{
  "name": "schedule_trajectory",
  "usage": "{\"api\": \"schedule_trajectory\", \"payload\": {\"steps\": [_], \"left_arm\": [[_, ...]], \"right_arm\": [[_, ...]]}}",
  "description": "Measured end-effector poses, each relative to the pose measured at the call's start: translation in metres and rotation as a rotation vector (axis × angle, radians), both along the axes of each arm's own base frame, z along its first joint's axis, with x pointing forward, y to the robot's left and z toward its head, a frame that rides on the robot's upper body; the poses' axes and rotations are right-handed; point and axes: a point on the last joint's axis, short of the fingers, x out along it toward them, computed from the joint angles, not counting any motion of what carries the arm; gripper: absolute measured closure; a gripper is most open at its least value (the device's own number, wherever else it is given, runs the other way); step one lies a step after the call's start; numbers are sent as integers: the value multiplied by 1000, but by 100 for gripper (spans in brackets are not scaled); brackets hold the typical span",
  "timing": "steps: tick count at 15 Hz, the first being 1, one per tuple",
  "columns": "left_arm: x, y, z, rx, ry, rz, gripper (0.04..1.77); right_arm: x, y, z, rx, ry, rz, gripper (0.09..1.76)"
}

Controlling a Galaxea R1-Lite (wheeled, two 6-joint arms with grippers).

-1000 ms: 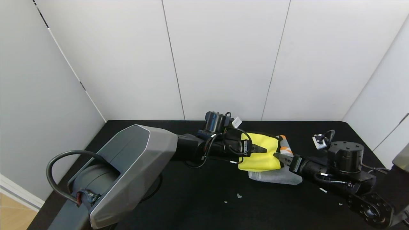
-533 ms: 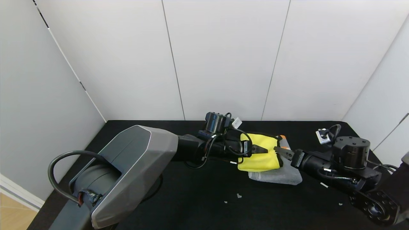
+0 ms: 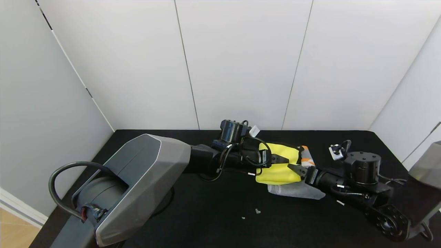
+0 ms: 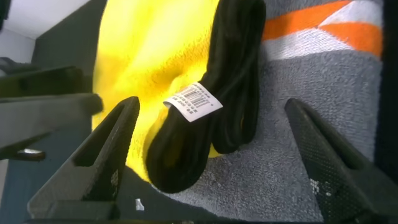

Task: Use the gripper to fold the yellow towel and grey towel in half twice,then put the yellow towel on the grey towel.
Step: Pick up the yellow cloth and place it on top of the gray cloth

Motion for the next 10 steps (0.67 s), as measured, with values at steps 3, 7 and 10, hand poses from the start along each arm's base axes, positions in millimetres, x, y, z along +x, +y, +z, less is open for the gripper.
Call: {"api": "schedule_trajectory", "payload": {"steps": [3, 7, 10], "left_arm": [[0, 0, 3, -16, -8, 5, 12], [0, 0, 4, -17, -9, 4, 11], [0, 0, 4, -16, -9, 4, 11]], "right_arm": [[3, 6, -5, -1, 6, 14, 17], [6, 12, -7, -1, 3, 29, 16], [6, 15, -7, -1, 0, 34, 15]]}}
